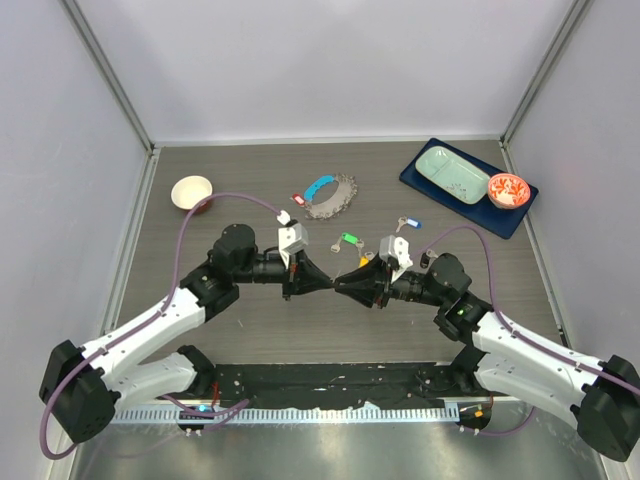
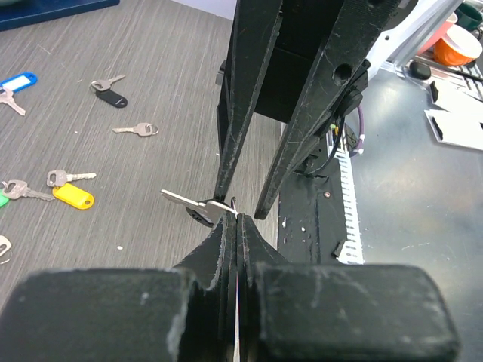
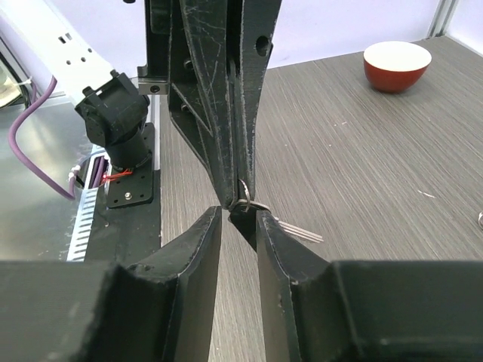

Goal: Put the keys on the keyring

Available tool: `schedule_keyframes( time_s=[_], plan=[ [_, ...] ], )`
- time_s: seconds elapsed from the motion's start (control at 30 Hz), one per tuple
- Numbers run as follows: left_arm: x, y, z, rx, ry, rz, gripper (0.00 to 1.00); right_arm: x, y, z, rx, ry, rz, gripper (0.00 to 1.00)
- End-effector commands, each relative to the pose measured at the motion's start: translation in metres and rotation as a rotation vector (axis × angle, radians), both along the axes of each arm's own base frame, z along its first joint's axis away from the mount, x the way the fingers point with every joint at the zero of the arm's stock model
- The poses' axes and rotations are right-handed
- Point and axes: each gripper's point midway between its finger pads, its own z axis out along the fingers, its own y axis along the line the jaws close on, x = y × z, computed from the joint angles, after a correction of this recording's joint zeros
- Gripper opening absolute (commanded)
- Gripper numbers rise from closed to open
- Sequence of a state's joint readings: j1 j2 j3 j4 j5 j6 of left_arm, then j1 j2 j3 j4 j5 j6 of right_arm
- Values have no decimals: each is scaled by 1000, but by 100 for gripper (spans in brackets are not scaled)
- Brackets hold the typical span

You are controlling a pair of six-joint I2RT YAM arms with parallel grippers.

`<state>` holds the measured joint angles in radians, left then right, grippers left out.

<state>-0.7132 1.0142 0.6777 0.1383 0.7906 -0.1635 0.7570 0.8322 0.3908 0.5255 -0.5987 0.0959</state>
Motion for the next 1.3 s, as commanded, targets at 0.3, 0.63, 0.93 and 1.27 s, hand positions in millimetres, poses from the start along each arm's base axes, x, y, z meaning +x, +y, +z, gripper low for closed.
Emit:
schedule_keyframes(
  time_s=[0.3,0.63,0.93,1.27],
  plan=[
    [-9,-4,15,-11,-18,-83,0,-4,5,30,42,-70,52,26],
    [-13,-5,14,-1,-15,-106,0,-8,8,30,33,-57,82,23],
    [-13,-5,11,12,-13,-110,0,-11,11,26,17,-42,116,13],
    [6,0,4,58,-18,25,26,-4,10,13,-32,4,79,1]
  ],
)
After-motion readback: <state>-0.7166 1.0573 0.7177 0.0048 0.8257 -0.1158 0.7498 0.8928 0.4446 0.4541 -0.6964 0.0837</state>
